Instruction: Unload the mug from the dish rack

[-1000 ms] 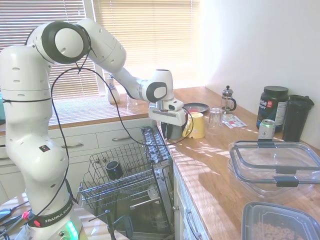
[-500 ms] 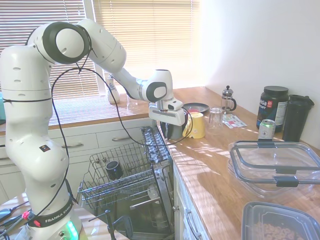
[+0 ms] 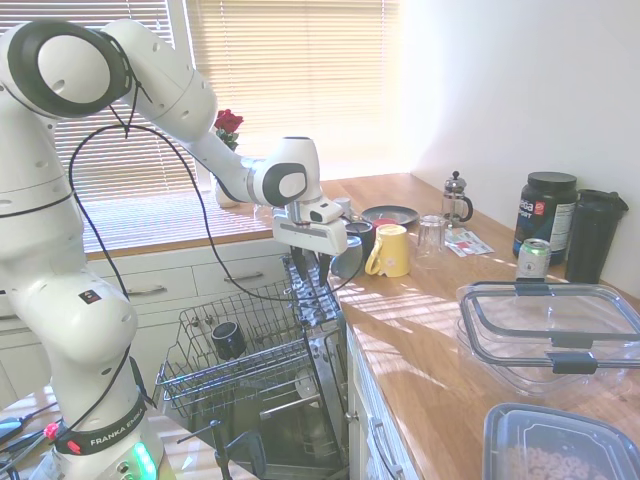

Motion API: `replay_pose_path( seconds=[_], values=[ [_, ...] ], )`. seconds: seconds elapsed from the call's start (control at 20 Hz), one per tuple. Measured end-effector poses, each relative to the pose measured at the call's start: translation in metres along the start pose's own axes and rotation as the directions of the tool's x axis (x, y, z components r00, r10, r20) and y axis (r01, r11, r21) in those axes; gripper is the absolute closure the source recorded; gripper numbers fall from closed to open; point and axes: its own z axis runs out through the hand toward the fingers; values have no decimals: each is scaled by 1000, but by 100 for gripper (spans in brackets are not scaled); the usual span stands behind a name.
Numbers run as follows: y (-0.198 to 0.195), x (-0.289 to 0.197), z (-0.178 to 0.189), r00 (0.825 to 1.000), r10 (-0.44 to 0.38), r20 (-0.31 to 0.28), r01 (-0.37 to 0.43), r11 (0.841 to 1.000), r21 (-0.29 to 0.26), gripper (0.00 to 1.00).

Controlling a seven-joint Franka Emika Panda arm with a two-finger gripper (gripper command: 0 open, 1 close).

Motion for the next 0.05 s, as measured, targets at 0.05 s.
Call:
replay_pose_path(
  seconds=[0.05],
  values=[
    [2, -19, 8, 1000, -24, 11, 24, 1000, -7, 0]
  ],
)
